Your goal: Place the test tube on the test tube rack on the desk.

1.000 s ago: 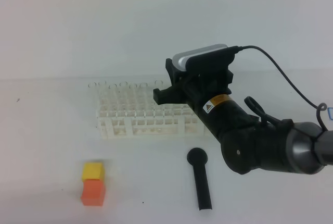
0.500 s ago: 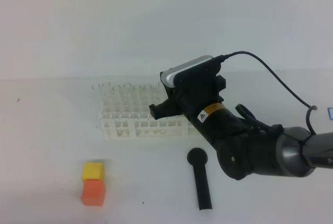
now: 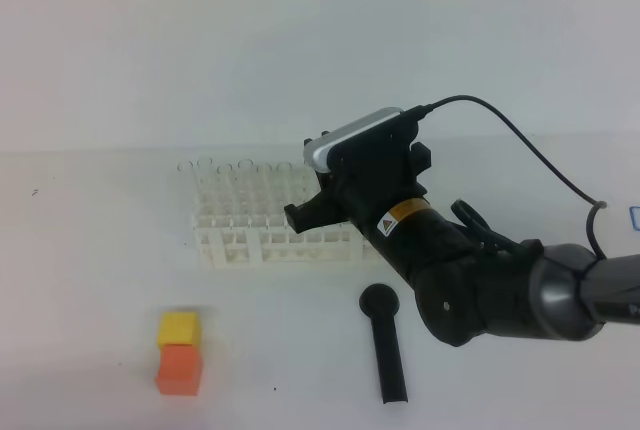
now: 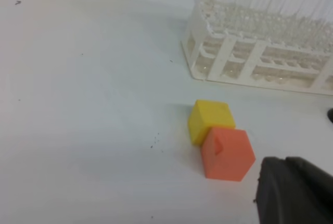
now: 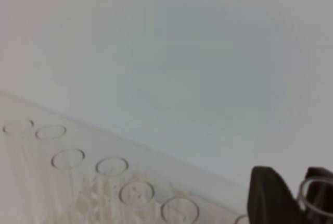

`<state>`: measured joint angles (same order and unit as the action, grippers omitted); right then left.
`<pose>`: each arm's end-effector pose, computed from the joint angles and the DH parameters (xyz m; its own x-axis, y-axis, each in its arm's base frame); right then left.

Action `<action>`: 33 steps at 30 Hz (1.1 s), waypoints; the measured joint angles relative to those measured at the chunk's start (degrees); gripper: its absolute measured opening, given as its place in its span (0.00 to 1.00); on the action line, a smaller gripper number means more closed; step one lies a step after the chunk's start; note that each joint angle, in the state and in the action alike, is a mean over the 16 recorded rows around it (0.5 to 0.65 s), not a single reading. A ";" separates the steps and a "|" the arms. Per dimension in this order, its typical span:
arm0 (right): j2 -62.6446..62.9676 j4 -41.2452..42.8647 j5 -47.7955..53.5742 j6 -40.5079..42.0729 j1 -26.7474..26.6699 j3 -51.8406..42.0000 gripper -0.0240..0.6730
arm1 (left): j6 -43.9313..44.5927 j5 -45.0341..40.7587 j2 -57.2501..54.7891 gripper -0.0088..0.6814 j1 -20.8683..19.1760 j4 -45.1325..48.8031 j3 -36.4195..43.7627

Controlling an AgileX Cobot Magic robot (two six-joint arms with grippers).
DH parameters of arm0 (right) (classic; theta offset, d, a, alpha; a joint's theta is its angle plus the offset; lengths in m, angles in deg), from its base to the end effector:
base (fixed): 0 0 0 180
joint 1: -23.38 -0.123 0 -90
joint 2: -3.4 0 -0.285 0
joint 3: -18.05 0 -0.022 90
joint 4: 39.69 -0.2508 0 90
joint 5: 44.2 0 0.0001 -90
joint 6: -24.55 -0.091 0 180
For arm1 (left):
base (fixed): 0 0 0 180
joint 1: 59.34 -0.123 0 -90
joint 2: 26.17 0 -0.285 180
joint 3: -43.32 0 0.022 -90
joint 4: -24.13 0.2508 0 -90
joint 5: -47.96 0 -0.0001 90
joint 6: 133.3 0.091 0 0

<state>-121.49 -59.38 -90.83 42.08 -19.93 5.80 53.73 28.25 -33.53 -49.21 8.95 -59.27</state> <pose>0.3339 0.2842 0.1844 0.0033 -0.0834 -0.9965 -0.4878 0.8698 -0.0744 0.0508 -0.0173 0.1825 -0.2666 -0.0809 -0.9604 0.2276 0.9630 -0.1443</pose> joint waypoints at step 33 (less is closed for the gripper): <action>-2.41 -0.89 0.84 0.62 -0.01 3.41 0.22 | 0.00 0.02 -0.05 0.01 0.00 0.00 0.48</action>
<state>-123.90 -60.27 -89.99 42.70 -19.94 9.22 53.73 28.27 -33.58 -49.21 8.95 -58.79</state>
